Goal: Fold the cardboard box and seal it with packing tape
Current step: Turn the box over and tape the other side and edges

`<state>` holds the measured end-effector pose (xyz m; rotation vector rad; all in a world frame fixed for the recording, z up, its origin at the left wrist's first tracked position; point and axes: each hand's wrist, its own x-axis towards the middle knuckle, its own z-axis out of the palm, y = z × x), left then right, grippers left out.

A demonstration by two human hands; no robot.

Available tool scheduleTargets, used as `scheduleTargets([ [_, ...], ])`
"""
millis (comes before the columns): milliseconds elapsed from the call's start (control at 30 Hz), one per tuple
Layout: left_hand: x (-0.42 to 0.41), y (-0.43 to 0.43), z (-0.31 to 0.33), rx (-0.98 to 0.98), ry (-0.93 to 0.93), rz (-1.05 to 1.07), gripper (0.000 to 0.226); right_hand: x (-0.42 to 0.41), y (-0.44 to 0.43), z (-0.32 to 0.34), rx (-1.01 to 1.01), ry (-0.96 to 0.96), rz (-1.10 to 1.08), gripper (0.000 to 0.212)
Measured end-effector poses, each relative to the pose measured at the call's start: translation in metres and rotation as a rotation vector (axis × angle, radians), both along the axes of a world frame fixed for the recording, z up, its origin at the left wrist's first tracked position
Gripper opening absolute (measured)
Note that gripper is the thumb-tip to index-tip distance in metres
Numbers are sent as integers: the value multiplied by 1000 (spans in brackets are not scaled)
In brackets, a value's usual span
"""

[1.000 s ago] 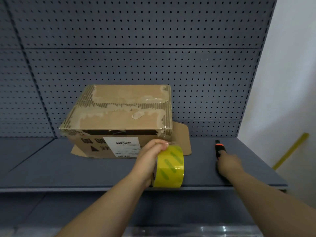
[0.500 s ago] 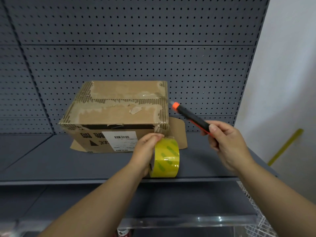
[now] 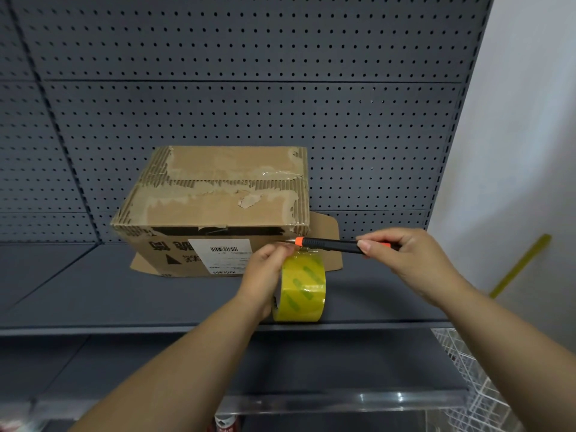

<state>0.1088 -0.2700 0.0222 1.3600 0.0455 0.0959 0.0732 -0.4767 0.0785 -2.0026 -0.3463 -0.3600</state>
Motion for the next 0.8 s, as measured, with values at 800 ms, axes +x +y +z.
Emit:
scheduleTargets([
  [800, -2, 2, 4, 38, 12, -21, 13, 2, -14, 14, -144, -22, -4, 18],
])
